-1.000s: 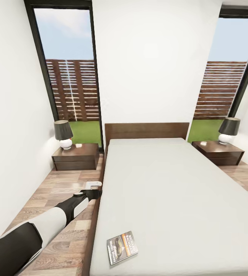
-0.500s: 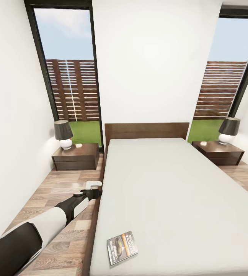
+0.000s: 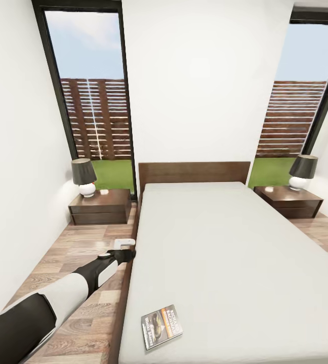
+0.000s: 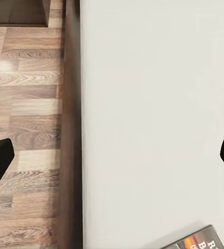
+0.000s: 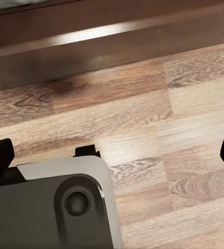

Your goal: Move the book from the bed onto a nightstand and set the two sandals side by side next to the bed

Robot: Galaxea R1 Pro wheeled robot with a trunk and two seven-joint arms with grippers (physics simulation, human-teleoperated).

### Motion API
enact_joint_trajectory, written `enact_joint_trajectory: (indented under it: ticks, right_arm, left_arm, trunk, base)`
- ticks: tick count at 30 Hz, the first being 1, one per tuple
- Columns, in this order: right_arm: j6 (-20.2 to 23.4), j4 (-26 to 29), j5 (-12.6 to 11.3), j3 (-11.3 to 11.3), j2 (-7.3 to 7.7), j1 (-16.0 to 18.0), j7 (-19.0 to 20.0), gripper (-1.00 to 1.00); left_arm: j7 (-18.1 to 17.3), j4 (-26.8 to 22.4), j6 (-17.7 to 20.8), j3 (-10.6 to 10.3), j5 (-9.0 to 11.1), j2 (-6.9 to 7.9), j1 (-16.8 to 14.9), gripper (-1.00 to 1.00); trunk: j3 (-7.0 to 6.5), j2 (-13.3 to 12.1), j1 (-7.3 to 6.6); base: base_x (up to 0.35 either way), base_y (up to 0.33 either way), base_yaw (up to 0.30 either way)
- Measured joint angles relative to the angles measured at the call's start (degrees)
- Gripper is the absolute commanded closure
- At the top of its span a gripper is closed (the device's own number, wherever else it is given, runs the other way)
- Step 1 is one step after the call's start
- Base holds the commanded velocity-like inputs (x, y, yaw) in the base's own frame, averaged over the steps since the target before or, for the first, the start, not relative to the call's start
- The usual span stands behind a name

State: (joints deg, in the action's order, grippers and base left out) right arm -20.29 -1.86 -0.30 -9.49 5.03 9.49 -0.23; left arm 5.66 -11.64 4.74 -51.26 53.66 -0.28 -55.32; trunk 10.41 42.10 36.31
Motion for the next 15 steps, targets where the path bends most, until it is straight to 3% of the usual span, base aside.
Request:
enact_joint_trajectory:
  ticks: [15]
  right_arm:
    - [0.0, -0.01, 0.01, 0.0, 0.03, 0.0, 0.01, -1.0]
  left_arm:
    - [-0.18, -0.36, 0.08, 0.13, -0.09, -0.52, 0.0, -1.0]
  trunk:
    - [0.0, 0.0, 0.0]
  base:
    - [0.0, 0.0, 0.0]
